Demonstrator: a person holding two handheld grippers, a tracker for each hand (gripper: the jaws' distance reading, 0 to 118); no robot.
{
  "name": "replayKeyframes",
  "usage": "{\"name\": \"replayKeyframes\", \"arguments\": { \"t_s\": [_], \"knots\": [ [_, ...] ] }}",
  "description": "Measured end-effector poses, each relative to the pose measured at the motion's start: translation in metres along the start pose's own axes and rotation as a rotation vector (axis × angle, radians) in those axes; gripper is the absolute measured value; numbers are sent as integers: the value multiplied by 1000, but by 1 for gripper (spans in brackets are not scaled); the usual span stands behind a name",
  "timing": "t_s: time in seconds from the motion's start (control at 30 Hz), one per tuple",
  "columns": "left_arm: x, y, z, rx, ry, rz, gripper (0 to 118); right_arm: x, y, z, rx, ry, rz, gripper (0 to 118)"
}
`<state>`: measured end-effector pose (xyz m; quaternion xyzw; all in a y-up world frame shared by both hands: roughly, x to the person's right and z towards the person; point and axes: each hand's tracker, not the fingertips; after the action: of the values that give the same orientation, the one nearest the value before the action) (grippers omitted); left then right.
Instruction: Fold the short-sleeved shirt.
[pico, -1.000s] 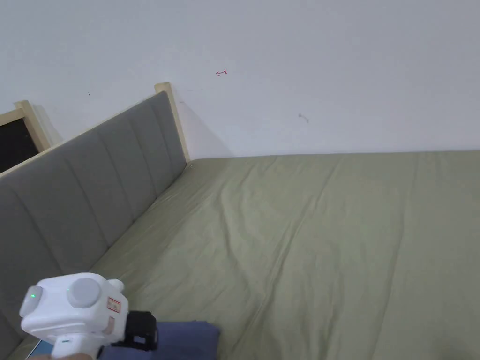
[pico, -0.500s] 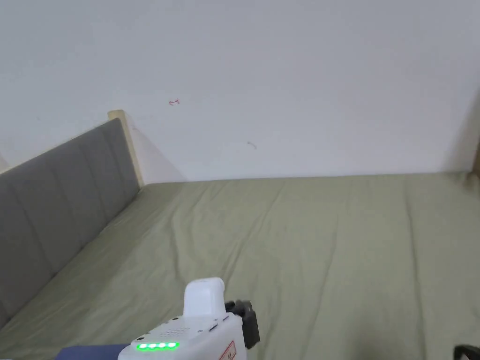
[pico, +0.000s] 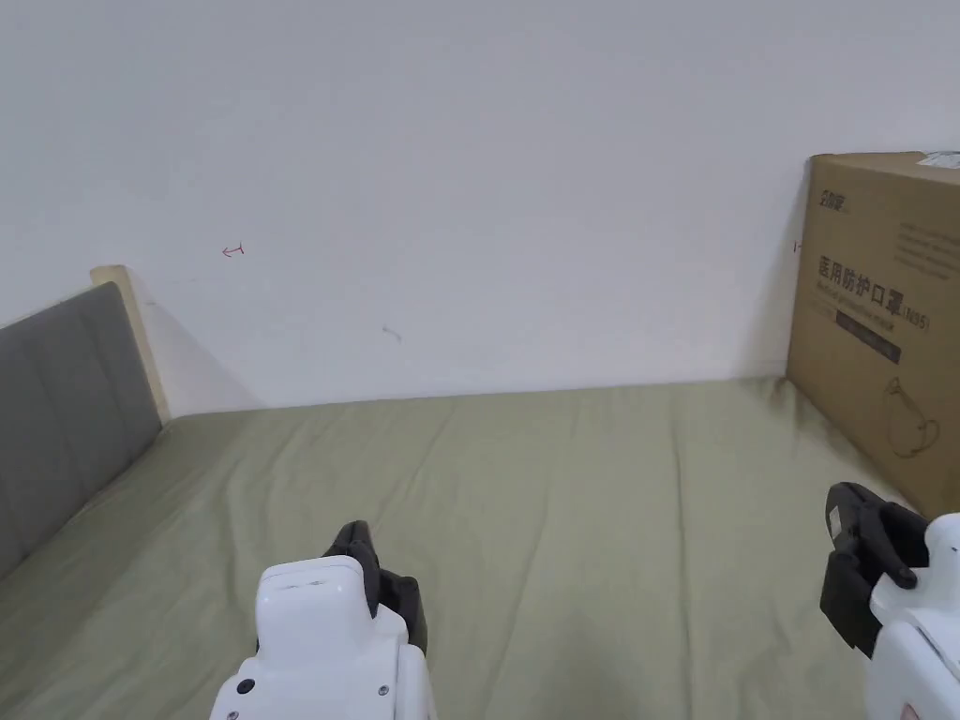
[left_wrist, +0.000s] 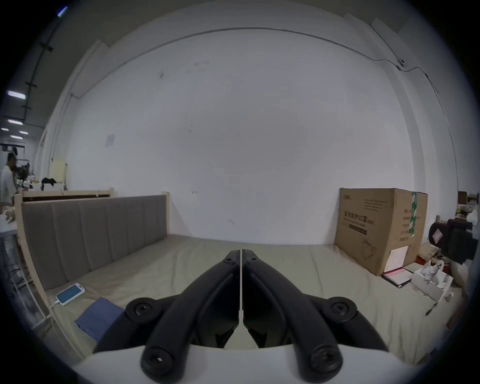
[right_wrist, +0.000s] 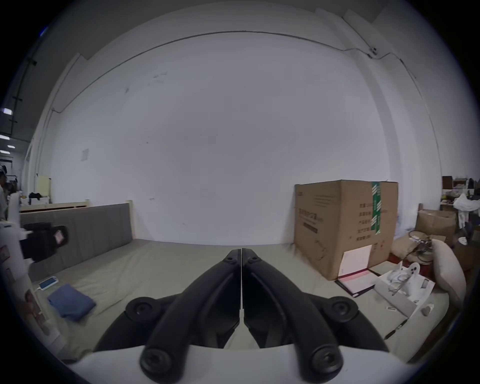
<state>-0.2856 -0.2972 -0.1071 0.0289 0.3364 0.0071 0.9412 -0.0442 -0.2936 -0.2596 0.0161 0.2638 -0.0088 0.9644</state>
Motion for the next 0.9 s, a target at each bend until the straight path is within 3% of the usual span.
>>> {"name": "replayKeyframes", "arguments": {
  "t_s": [0.13,0.17,0.23,0.27,0.3,0.37,0.43,0.5,0.9],
  "knots": [
    [0,0,-3,-1,0,-31,4,4,-1,-5,0,-2,-32,1],
    [-2,2,-3,-8,-18,-26,15,5,-1,-3,-1,-6,-41,3],
    [-5,3,-4,-10,-39,-15,75,5,-1,-3,5,-1,-47,34],
    [-5,4,-6,-13,-37,-14,89,4,-1,-2,3,3,-45,53],
    [-5,3,-5,-11,-35,-13,90,3,0,-1,-2,3,-41,68],
    [-7,3,0,23,-39,-7,94,1,0,1,-3,4,-36,74],
    [-5,5,1,31,-25,-26,103,-2,1,4,5,-1,-30,94],
    [-3,6,-1,24,-19,-41,105,-2,1,5,0,-2,-29,110],
    [-5,4,-1,-22,-33,1,105,-9,1,8,-8,13,-6,118]
  ]
}}
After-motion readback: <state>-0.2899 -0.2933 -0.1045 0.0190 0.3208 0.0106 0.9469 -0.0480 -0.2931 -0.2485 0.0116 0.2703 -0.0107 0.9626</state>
